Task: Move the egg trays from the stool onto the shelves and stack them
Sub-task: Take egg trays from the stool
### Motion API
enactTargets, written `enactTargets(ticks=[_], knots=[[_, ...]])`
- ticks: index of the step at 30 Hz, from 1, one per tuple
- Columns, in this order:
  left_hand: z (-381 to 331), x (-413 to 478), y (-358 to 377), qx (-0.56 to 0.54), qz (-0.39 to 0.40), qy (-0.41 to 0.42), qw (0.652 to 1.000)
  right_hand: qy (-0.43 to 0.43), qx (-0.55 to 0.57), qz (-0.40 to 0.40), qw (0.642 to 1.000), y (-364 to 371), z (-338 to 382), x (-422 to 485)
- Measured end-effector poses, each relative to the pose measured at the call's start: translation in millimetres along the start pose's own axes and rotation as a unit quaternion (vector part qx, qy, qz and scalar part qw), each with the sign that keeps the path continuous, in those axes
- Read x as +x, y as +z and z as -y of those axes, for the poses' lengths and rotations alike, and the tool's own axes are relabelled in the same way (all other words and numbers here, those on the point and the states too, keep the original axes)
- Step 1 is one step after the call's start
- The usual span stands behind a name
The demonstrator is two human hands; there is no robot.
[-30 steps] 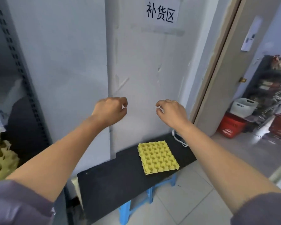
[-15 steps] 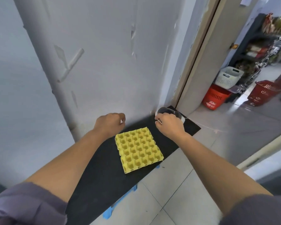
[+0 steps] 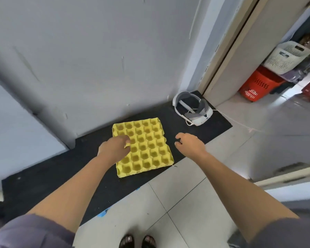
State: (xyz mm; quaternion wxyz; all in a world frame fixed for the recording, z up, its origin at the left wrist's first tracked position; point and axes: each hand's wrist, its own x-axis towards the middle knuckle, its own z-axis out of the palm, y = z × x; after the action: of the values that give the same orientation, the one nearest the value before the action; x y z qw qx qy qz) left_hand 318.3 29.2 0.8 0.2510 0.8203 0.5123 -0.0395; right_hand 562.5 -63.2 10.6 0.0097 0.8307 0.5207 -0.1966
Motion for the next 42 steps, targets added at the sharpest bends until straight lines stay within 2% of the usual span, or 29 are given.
enactTargets(ticks=[10, 13, 16, 19, 23, 29, 37, 42], knots=[[61, 73, 134, 0.019, 0.008, -0.102, 0.995, 0.078, 0.067, 0.053, 0.993, 140, -35, 92], [79, 94, 166, -0.082, -0.009, -0.189, 0.979, 0.108, 0.073, 0.058, 0.990, 176, -41, 117], [98, 110, 195, -0.223, 0.008, -0.277, 0.934, 0.158, 0.115, 0.072, 0.978, 203, -41, 136], [105, 113, 211, -0.312, 0.005, -0.285, 0.906, 0.197, 0.178, 0.065, 0.962, 216, -43, 145], [103, 116, 209, -0.308, -0.036, -0.303, 0.901, 0.227, 0.242, 0.047, 0.942, 215, -47, 149], [101, 115, 197, -0.290, -0.039, -0.304, 0.906, 0.227, 0.191, 0.024, 0.955, 203, -42, 150], [90, 114, 169, -0.385, -0.070, -0.312, 0.866, 0.228, 0.310, -0.008, 0.923, 176, -32, 143], [77, 98, 123, -0.401, -0.102, -0.287, 0.864, 0.207, 0.326, -0.039, 0.921, 134, -16, 129]])
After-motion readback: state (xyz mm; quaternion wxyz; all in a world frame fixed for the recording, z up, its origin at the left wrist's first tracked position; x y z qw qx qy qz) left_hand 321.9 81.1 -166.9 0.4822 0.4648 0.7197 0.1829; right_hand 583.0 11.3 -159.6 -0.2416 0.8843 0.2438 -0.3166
